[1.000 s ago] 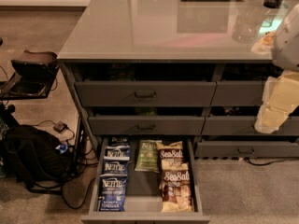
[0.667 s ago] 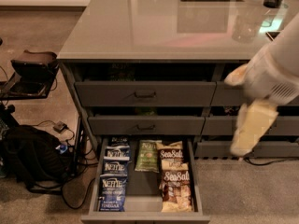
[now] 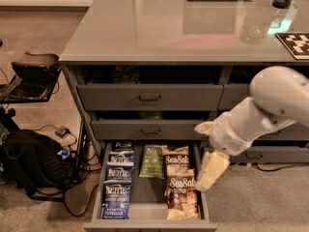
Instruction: Pick green jalapeno chip bag from bottom drawer and place on counter
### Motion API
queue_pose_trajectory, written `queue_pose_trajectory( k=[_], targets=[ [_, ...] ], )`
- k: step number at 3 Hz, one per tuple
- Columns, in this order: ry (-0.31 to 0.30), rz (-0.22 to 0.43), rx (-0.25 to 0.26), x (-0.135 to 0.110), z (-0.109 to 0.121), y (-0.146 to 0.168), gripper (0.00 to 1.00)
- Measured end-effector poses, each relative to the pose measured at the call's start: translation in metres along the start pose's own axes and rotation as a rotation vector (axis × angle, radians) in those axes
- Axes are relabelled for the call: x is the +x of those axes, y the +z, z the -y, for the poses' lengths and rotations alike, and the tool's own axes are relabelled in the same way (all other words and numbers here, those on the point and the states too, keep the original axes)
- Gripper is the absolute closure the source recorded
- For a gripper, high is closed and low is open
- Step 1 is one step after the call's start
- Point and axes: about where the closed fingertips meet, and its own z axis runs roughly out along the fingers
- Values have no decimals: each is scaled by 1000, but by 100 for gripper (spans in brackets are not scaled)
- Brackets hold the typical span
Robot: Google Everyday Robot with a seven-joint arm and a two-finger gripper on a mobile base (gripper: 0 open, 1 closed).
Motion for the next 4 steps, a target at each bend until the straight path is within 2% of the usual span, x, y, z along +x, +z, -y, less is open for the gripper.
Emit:
queue_pose_trajectory(
  k=[1,2,3,4],
  targets=[
    [-11,114,-7,-14,30,62,0],
    [-23,173,-3,-25,50,90,0],
    [-47,231,-35,-30,64,118,0],
    [-47,231,-35,-30,64,118,0]
  ],
)
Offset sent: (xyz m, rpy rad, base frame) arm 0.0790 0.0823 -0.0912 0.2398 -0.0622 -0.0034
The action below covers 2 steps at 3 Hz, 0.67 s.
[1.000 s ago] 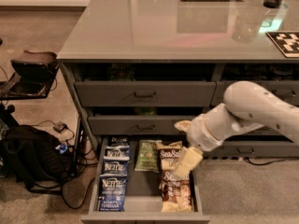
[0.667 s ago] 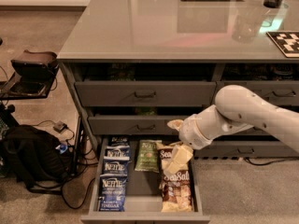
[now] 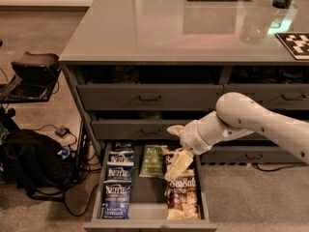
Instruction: Pick green jalapeno chip bag from bottom drawer and place on counter
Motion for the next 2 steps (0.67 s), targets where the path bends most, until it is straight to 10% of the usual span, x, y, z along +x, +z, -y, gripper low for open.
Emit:
queue_pose_trajectory(
  k=[2],
  targets=[
    [55,65,123,42,54,39,0]
  ],
)
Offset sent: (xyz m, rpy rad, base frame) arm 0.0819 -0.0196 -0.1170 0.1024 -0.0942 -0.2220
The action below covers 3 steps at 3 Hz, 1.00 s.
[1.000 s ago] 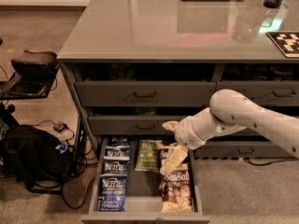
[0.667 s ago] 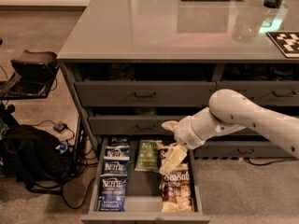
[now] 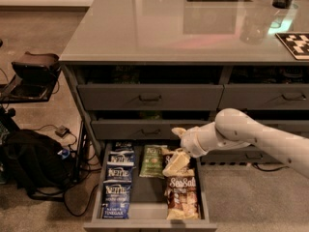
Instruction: Pick green jalapeno chip bag from bottom drawer and place on counter
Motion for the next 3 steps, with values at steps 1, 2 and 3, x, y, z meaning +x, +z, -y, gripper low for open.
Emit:
queue_pose_trajectory(
  k=[1,2,3],
  targets=[
    [5,29,11,22,21,29,0],
    [3,22,-24,38,34,61,0],
    [35,2,-70,57,49,93,0]
  ],
)
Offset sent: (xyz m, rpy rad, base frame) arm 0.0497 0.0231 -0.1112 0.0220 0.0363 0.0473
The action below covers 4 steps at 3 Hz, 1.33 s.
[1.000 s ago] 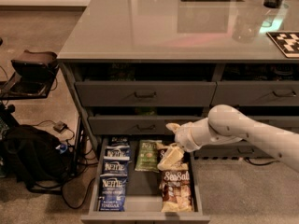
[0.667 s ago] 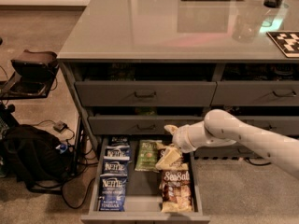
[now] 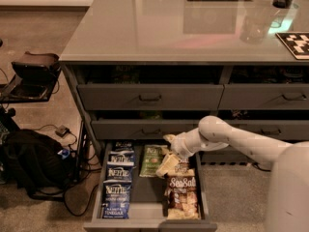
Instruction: Pick green jalapeno chip bag from bottom drawer and place on counter
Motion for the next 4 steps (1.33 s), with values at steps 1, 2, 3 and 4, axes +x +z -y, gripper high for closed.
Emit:
queue_pose_trajectory(
  k=[1,2,3,4],
  targets=[
    [44,-29,-34,16,22,22,0],
    [78,-55,-65,25,44,41,0],
    [114,-31,-84,24,77,63,0],
    [118,-25,-70,30,80,81,0]
  ],
)
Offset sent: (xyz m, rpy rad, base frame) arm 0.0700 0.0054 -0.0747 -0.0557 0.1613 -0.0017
